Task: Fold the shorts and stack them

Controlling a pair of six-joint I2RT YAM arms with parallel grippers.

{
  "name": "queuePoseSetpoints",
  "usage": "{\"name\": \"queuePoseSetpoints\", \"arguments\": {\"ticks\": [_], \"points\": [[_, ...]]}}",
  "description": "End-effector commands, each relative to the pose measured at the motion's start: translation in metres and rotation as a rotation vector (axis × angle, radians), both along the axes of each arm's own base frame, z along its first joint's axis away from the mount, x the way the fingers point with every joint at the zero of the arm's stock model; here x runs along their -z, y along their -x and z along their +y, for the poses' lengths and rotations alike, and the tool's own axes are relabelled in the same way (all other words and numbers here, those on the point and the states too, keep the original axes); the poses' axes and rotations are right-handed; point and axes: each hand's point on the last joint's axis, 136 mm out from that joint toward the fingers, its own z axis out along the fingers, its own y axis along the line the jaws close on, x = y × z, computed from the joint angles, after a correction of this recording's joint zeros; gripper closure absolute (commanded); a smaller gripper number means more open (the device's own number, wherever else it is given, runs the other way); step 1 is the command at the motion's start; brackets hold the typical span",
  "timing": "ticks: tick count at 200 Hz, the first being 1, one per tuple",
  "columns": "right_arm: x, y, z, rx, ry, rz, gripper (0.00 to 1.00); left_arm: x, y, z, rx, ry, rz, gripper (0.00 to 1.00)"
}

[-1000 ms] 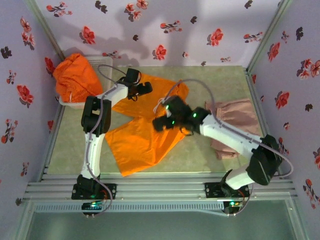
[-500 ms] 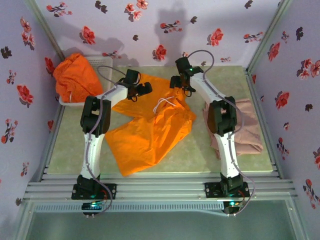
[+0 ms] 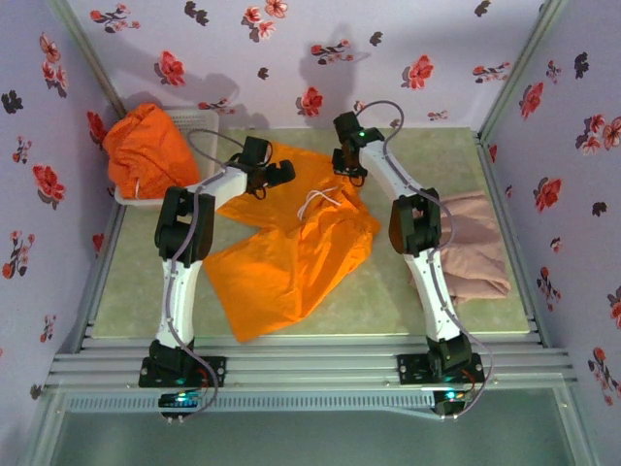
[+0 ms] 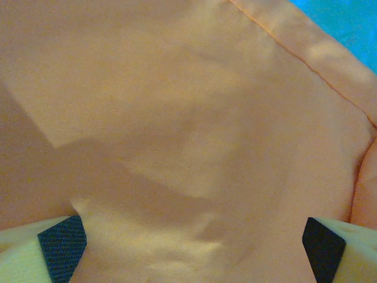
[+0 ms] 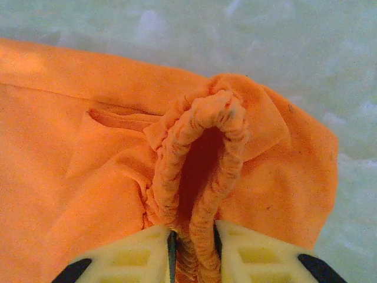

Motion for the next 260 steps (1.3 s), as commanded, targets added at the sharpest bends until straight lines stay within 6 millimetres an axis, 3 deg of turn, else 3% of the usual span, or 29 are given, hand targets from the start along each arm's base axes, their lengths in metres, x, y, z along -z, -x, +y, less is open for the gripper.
{"name": "queuePoseSetpoints", "arguments": {"ticks": [1, 8, 38, 73, 97, 137, 151, 164, 186, 214, 235, 260], "points": [[0.005, -0.002, -0.012, 0.022, 0.009, 0.021, 0.93, 0.065, 0.037, 0.029, -0.033, -0.077, 0.209, 0.01], [0.001, -0.004, -0.015, 0.027, 0.004, 0.017, 1.00, 0.066, 0.037, 0.031, -0.037, -0.079, 0.211, 0.01], [-0.030, -0.010, -0.034, 0.035, -0.007, -0.019, 1.00, 0.069, 0.039, 0.045, -0.070, -0.085, 0.211, 0.01], [-0.067, -0.008, -0.074, 0.052, 0.044, -0.069, 1.00, 0.073, 0.040, 0.066, -0.136, -0.066, 0.230, 0.01], [-0.064, -0.003, -0.106, 0.090, 0.082, -0.049, 0.98, 0.069, 0.038, 0.069, -0.147, -0.058, 0.219, 0.01], [-0.040, 0.004, -0.135, 0.140, 0.089, 0.021, 0.93, 0.069, 0.038, 0.079, -0.180, -0.050, 0.219, 0.00], [-0.033, 0.002, -0.141, 0.156, 0.082, 0.028, 0.84, 0.069, 0.037, 0.081, -0.188, -0.046, 0.217, 0.01], [-0.030, 0.001, -0.142, 0.160, 0.069, 0.034, 0.68, 0.065, 0.034, 0.079, -0.183, -0.039, 0.204, 0.01], [-0.037, -0.001, -0.140, 0.153, 0.048, 0.023, 0.43, 0.042, 0.026, 0.072, -0.161, 0.004, 0.155, 0.01], [-0.071, 0.007, -0.133, 0.141, -0.008, -0.024, 0.31, -0.005, 0.017, 0.060, -0.126, 0.059, 0.059, 0.01], [-0.102, 0.026, -0.115, 0.111, -0.109, -0.084, 0.23, -0.045, 0.014, 0.047, -0.087, 0.104, -0.013, 0.01], [-0.118, 0.068, -0.098, 0.073, -0.143, -0.126, 0.18, -0.086, 0.018, 0.027, -0.037, 0.135, -0.081, 0.01]]}}
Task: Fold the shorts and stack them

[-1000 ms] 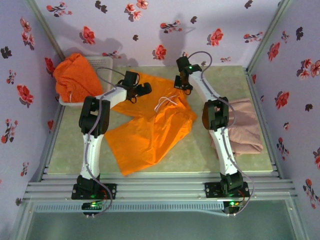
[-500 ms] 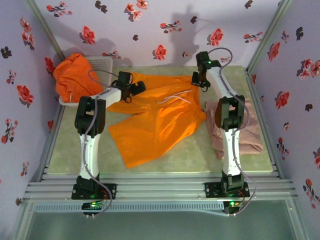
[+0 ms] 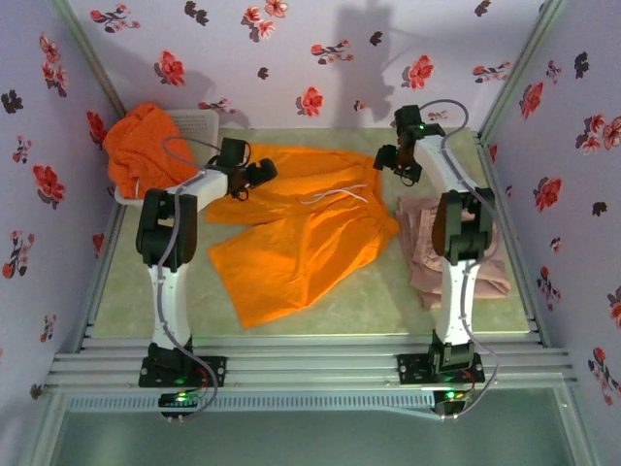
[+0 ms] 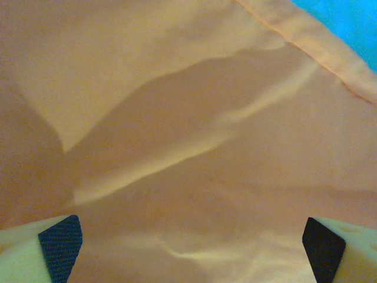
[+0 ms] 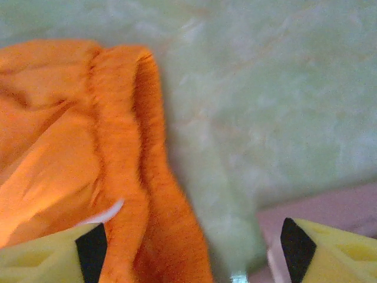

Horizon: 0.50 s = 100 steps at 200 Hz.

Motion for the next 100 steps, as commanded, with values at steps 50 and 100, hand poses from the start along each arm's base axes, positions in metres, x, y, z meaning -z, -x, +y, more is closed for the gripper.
{"name": "queuePoseSetpoints", "arguments": {"ticks": [50, 100], "points": [[-0.031, 0.105, 0.037, -0.105, -0.037, -0.127, 0.18, -0.115, 0.041, -0.063, 0.177, 0.074, -0.144, 0.01], [0.007, 0.134, 0.010, -0.106, 0.160, -0.050, 0.18, -0.095, 0.075, -0.106, 0.312, 0.035, -0.096, 0.01]]}}
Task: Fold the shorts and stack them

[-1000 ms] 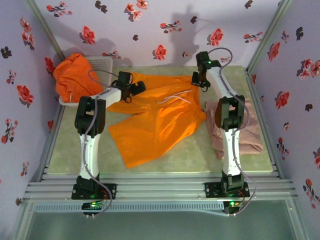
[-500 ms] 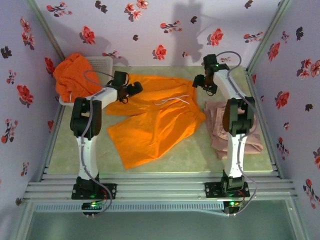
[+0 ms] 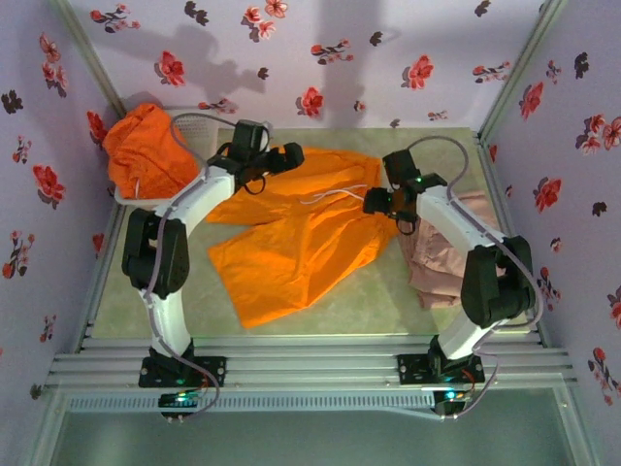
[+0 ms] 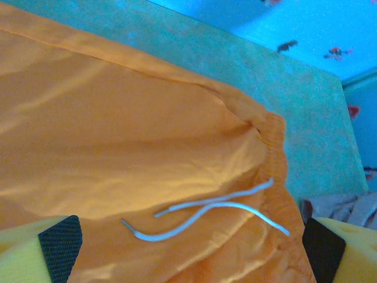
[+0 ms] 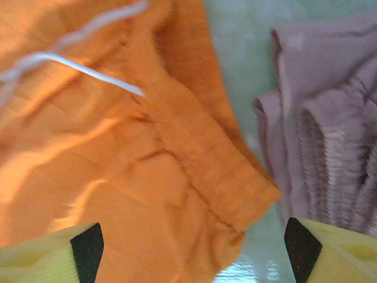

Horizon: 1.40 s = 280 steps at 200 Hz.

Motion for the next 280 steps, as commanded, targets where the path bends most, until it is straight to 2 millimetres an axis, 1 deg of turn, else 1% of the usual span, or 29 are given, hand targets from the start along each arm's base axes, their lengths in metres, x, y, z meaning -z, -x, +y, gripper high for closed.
{"name": "queuePoseSetpoints", "arguments": {"ticks": [1, 16, 31, 40, 47, 64, 73, 81, 101, 109, 119, 121, 138, 146, 149, 169, 189, 207, 229, 241, 253, 263, 280], "points": [[0.005, -0.003, -0.014, 0.012, 0.102, -0.022, 0.18, 0.028, 0.020, -0.013, 0.075, -0.059, 0.067, 0.01], [0.017, -0.005, -0.014, 0.002, 0.137, 0.003, 0.18, 0.045, 0.019, -0.020, 0.081, -0.067, 0.096, 0.01], [0.029, -0.011, -0.012, 0.006, 0.146, 0.031, 0.22, 0.063, 0.011, -0.023, 0.076, -0.086, 0.115, 0.01], [0.035, -0.013, -0.009, 0.004, 0.149, 0.046, 0.25, 0.076, 0.005, -0.022, 0.067, -0.114, 0.132, 0.01], [0.039, -0.014, -0.008, 0.006, 0.155, 0.057, 0.27, 0.082, 0.000, -0.023, 0.064, -0.134, 0.136, 0.01], [0.051, -0.013, -0.007, 0.023, 0.160, 0.088, 0.31, 0.102, -0.011, -0.020, 0.049, -0.182, 0.157, 0.01], [0.057, -0.010, -0.008, 0.043, 0.157, 0.095, 0.33, 0.110, -0.016, -0.019, 0.043, -0.197, 0.162, 0.01], [0.060, -0.008, -0.010, 0.061, 0.152, 0.097, 0.34, 0.116, -0.020, -0.018, 0.035, -0.201, 0.171, 0.01], [0.068, -0.005, -0.007, 0.086, 0.125, 0.109, 0.40, 0.134, -0.030, -0.012, 0.005, -0.204, 0.202, 0.00], [0.071, -0.004, -0.007, 0.095, 0.120, 0.115, 0.45, 0.139, -0.033, -0.009, -0.008, -0.202, 0.211, 0.01], [0.075, -0.002, -0.007, 0.106, 0.114, 0.120, 0.55, 0.145, -0.036, -0.005, -0.024, -0.200, 0.222, 0.01], [0.075, -0.001, -0.007, 0.110, 0.112, 0.122, 0.58, 0.146, -0.037, -0.005, -0.026, -0.198, 0.224, 0.01], [0.076, 0.003, -0.007, 0.127, 0.099, 0.118, 0.75, 0.154, -0.041, 0.003, -0.049, -0.201, 0.239, 0.01], [0.075, 0.004, -0.007, 0.132, 0.091, 0.111, 0.80, 0.158, -0.043, 0.007, -0.058, -0.202, 0.245, 0.01], [0.075, 0.005, -0.006, 0.132, 0.087, 0.107, 0.84, 0.158, -0.043, 0.008, -0.061, -0.202, 0.247, 0.01], [0.075, 0.014, -0.008, 0.138, 0.076, 0.114, 1.00, 0.168, -0.046, 0.018, -0.088, -0.201, 0.269, 0.00], [0.071, 0.028, -0.009, 0.146, 0.062, 0.106, 1.00, 0.176, -0.047, 0.025, -0.106, -0.201, 0.290, 0.01], [0.064, 0.044, -0.010, 0.151, 0.057, 0.084, 1.00, 0.181, -0.047, 0.029, -0.116, -0.202, 0.303, 0.01], [0.061, 0.065, -0.010, 0.162, 0.055, 0.070, 1.00, 0.188, -0.047, 0.033, -0.131, -0.200, 0.321, 0.01], [0.062, 0.076, -0.011, 0.174, 0.050, 0.065, 0.97, 0.191, -0.047, 0.035, -0.137, -0.199, 0.327, 0.01], [0.069, 0.088, -0.011, 0.183, 0.039, 0.078, 0.95, 0.194, -0.046, 0.036, -0.141, -0.196, 0.333, 0.01], [0.077, 0.097, -0.011, 0.188, 0.028, 0.093, 0.92, 0.194, -0.047, 0.037, -0.146, -0.192, 0.335, 0.00], [0.091, 0.110, -0.005, 0.175, -0.004, 0.130, 0.87, 0.191, -0.047, 0.035, -0.142, -0.181, 0.332, 0.00]]}}
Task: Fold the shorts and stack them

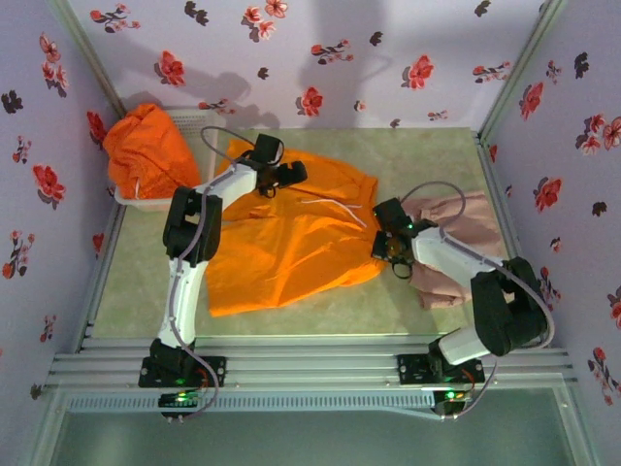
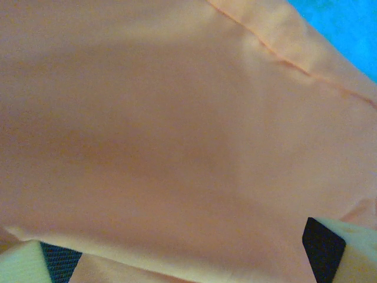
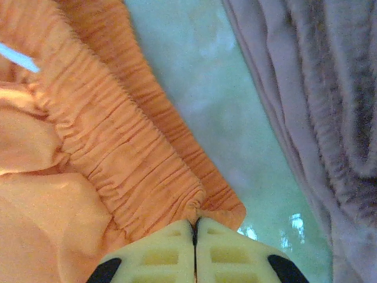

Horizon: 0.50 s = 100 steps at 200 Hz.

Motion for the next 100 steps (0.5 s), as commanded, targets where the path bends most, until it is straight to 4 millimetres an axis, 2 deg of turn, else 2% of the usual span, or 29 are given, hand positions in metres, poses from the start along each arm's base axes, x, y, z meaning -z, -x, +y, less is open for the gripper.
{"name": "queuePoseSetpoints", "arguments": {"ticks": [1, 27, 42, 54, 76, 100], "points": [[0.020, 0.020, 0.000, 0.038, -0.024, 0.052, 0.87, 0.048, 0.010, 0.024, -0.056, -0.050, 0.120, 0.01], [0.032, 0.033, 0.019, -0.036, -0.098, 0.118, 0.65, 0.025, 0.007, 0.017, -0.033, -0.007, 0.085, 0.01], [0.027, 0.039, 0.030, -0.096, -0.149, 0.141, 0.50, 0.003, 0.006, 0.014, -0.016, 0.012, 0.048, 0.01], [0.018, 0.042, 0.032, -0.120, -0.159, 0.144, 0.40, -0.017, 0.006, 0.011, 0.001, 0.035, 0.021, 0.01], [-0.020, 0.038, 0.027, -0.141, -0.155, 0.054, 0.28, -0.058, 0.013, 0.004, 0.041, 0.082, -0.031, 0.01], [-0.078, 0.020, 0.028, -0.152, -0.185, -0.121, 0.03, -0.099, 0.030, -0.002, 0.079, 0.123, -0.094, 0.01]]}}
